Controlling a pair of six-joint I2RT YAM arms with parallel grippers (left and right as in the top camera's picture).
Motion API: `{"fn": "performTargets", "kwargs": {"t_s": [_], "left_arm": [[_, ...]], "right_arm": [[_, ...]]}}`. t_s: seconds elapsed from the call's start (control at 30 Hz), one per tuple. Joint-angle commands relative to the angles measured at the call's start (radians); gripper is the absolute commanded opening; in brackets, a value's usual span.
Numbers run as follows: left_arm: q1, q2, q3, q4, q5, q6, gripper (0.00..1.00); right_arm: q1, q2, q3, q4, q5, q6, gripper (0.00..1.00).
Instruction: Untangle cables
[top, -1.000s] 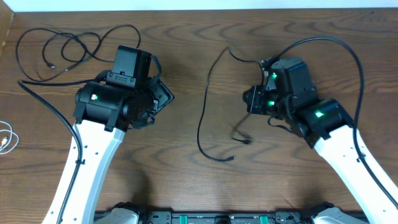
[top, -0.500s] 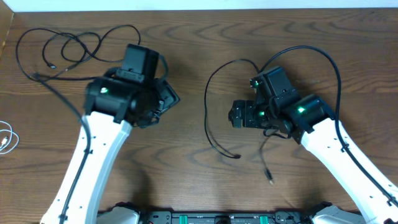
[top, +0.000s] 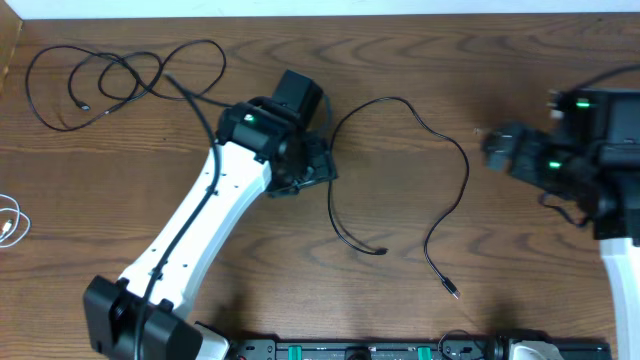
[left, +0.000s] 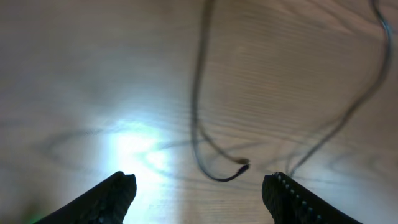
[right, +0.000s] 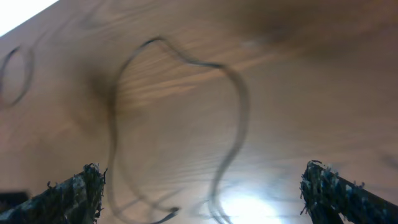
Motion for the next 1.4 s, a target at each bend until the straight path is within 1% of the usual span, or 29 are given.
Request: {"fn": "performTargets", "kwargs": {"t_s": [0.0, 0.07, 0.13, 0.3, 0.4, 0.43, 0.47, 0.6, 0.73, 0.83, 0.87, 0.93, 0.97, 1.03, 1.17, 1.3, 1.37], "left_arm": [[-0.037, 0.026, -0.004, 0.059, 0.131, 0.220, 0.71], [-0.063, 0.035, -0.004, 0.090, 0.168, 0.282, 0.71], [-0.093, 0.038, -0.004, 0.106, 0.167, 0.324, 0.71], [-0.152, 0.038, -0.004, 0.130, 0.055, 0.330, 0.71], [-0.162, 0.038, -0.004, 0.166, 0.040, 0.311, 0.72], [-0.162, 0.038, -0.004, 0.178, 0.040, 0.303, 0.82], [-0.162, 0.038, -0.004, 0.187, 0.040, 0.294, 0.88], [-0.169, 0.039, -0.009, 0.185, 0.046, 0.272, 0.87], [-0.211, 0.040, -0.048, 0.196, 0.044, 0.347, 0.87], [-0.231, 0.045, -0.076, 0.196, 0.025, 0.350, 0.87], [-0.232, 0.050, -0.084, 0.202, 0.020, 0.350, 0.85], [-0.232, 0.063, -0.097, 0.231, 0.027, 0.355, 0.76], [-0.235, 0.071, -0.102, 0.250, 0.054, 0.381, 0.74], [-0.246, 0.095, -0.103, 0.274, 0.120, 0.413, 0.74], [-0.293, 0.166, -0.103, 0.331, 0.143, 0.410, 0.75], [-0.347, 0.263, -0.103, 0.417, 0.153, 0.317, 0.75], [-0.371, 0.303, -0.103, 0.449, 0.154, 0.299, 0.75]], "right_arm": [[-0.145, 0.000, 0.007, -0.047, 0.042, -0.042, 0.99], [-0.211, 0.000, 0.007, -0.079, 0.042, -0.042, 0.99], [-0.265, 0.001, 0.007, -0.109, 0.042, -0.042, 0.99], [-0.327, 0.001, 0.007, -0.148, 0.042, -0.042, 0.99], [-0.327, 0.001, 0.006, -0.203, 0.042, -0.042, 0.99], [-0.327, 0.001, 0.006, -0.218, 0.041, -0.042, 0.99], [-0.327, 0.001, 0.006, -0.232, 0.042, -0.042, 0.99], [-0.327, 0.001, 0.006, -0.240, 0.042, -0.042, 0.99], [-0.327, 0.001, 0.006, -0.240, 0.042, -0.042, 0.99], [-0.327, 0.001, 0.006, -0.240, 0.042, -0.042, 0.99], [-0.327, 0.001, 0.006, -0.240, 0.042, -0.042, 0.99], [-0.327, 0.001, 0.006, -0.240, 0.042, -0.042, 0.99], [-0.327, 0.001, 0.006, -0.240, 0.042, -0.042, 0.99], [-0.327, 0.001, 0.006, -0.240, 0.042, -0.042, 0.99], [-0.327, 0.001, 0.006, -0.240, 0.042, -0.042, 0.99], [-0.327, 0.001, 0.006, -0.240, 0.042, -0.042, 0.99], [-0.327, 0.001, 0.006, -0.240, 0.042, -0.042, 0.99]]}}
